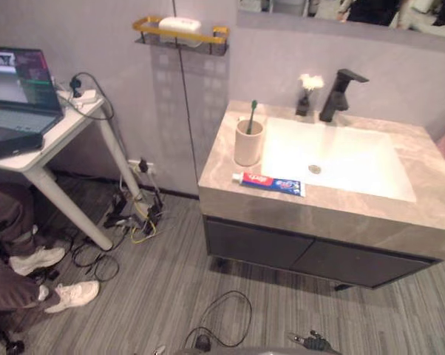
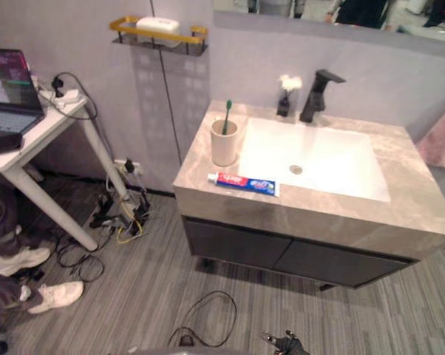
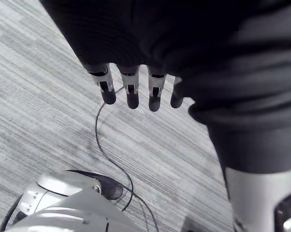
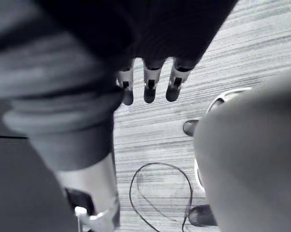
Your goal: Organize washtable
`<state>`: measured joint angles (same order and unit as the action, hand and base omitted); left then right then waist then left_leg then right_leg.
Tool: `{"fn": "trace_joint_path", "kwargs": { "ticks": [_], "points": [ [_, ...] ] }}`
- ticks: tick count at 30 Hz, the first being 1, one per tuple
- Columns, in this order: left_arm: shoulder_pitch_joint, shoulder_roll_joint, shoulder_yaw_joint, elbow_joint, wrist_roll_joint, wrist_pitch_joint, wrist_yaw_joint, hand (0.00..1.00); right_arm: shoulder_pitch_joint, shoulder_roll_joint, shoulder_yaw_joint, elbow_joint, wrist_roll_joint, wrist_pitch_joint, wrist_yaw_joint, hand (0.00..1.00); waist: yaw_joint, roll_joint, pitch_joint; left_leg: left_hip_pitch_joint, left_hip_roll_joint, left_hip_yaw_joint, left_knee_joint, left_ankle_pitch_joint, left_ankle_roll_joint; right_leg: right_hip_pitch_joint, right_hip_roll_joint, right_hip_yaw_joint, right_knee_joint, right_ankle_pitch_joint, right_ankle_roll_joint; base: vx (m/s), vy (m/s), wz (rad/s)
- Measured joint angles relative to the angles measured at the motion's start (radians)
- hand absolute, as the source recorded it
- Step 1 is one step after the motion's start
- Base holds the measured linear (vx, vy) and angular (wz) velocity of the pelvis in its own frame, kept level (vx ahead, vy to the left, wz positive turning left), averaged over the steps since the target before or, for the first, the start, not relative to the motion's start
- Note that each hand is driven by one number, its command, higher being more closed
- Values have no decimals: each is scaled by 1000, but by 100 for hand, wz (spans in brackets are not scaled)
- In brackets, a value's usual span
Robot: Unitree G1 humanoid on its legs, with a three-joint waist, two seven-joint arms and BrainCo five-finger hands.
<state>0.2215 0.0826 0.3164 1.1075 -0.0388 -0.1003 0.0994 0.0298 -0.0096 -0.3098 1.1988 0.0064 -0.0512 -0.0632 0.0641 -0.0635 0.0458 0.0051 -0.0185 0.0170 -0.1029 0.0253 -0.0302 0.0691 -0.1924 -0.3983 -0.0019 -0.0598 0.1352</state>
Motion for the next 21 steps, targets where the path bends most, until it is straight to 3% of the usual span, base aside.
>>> {"fn": "trace_joint_path", "kwargs": {
  "ticks": [6,12,16,21],
  "points": [
    [-2,1,0,0,-30,-10,-14,0,-10,3,5,-6,13,-18,-1,0,7,-7,-3,-18,-19,12,8,5,16,-18,-11,27,-6,17,6,151,6,-9],
    [-5,2,-1,-18,-30,-26,-31,0,-18,5,5,-9,23,-22,-1,0,6,-2,-3,27,-2,12,9,0,20,14,2,49,4,68,-36,108,14,-3],
    [-5,1,-3,-18,-30,-28,-32,0,-18,4,4,-9,23,-25,-1,0,6,1,-2,38,3,13,9,-10,28,13,2,52,25,73,-36,28,16,0],
    [-7,-4,-9,-17,-30,-28,-33,0,-16,6,-5,-17,23,-27,-1,0,6,23,0,38,4,13,33,-54,38,13,-1,69,34,73,-35,7,39,-5]
  ]
}}
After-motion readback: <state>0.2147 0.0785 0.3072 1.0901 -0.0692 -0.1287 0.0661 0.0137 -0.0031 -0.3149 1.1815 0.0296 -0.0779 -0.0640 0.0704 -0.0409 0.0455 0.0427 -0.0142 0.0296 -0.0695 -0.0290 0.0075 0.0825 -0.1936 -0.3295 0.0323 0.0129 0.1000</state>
